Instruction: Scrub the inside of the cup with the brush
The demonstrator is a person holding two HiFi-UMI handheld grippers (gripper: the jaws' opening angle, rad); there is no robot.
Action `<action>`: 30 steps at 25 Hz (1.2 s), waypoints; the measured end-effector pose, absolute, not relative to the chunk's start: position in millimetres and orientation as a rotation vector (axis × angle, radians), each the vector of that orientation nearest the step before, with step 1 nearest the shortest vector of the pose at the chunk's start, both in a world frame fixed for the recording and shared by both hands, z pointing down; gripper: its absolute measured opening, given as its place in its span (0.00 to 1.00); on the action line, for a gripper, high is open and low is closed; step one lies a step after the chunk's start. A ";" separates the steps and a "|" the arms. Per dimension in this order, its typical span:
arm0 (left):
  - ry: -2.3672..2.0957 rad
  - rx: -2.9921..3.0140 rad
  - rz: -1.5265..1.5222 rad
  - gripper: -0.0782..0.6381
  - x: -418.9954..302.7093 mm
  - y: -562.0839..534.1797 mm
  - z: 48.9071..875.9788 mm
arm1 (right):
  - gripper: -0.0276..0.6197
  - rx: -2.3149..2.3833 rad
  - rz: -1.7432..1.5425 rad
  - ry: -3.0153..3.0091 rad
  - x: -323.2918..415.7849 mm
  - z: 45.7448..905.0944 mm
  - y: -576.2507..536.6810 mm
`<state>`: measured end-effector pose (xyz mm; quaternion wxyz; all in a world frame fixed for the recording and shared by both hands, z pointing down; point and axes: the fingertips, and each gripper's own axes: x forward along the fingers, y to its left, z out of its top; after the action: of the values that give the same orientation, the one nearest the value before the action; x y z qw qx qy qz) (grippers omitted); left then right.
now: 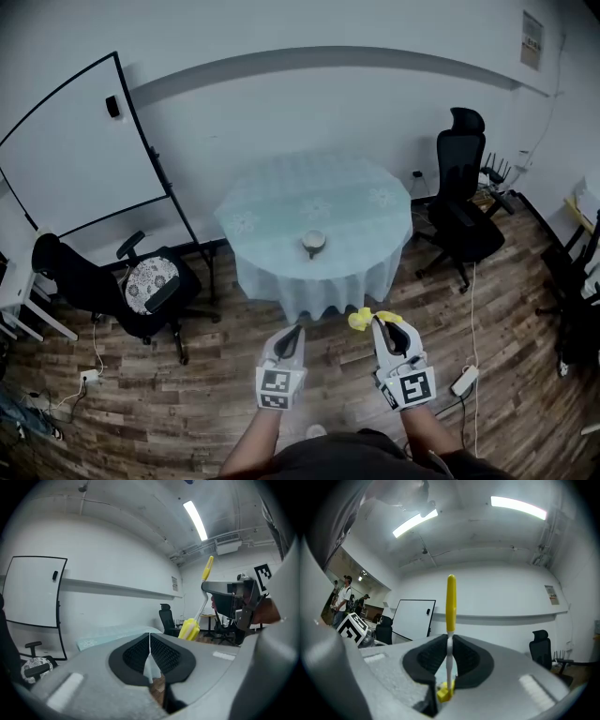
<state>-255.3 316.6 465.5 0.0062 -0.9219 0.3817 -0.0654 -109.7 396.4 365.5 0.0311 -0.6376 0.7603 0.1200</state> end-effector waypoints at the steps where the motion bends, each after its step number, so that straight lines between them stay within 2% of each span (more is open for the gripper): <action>1: 1.189 -2.889 -0.207 0.12 -259.0 313.8 467.2 | 0.10 -1.975 0.370 2.338 -112.4 367.2 394.4; 14: 1.174 -2.909 -0.214 0.12 -246.0 257.8 469.0 | 0.10 -1.965 0.393 2.347 -99.6 358.8 334.6; 30: 1.263 -2.855 -0.217 0.12 -151.0 155.4 455.5 | 0.10 -1.873 0.370 2.383 -1.1 355.7 228.9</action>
<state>-151.0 155.4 455.5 0.0059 -0.9124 0.4034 -0.0694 -1.1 228.9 355.7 0.0441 -0.6127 0.7798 0.1209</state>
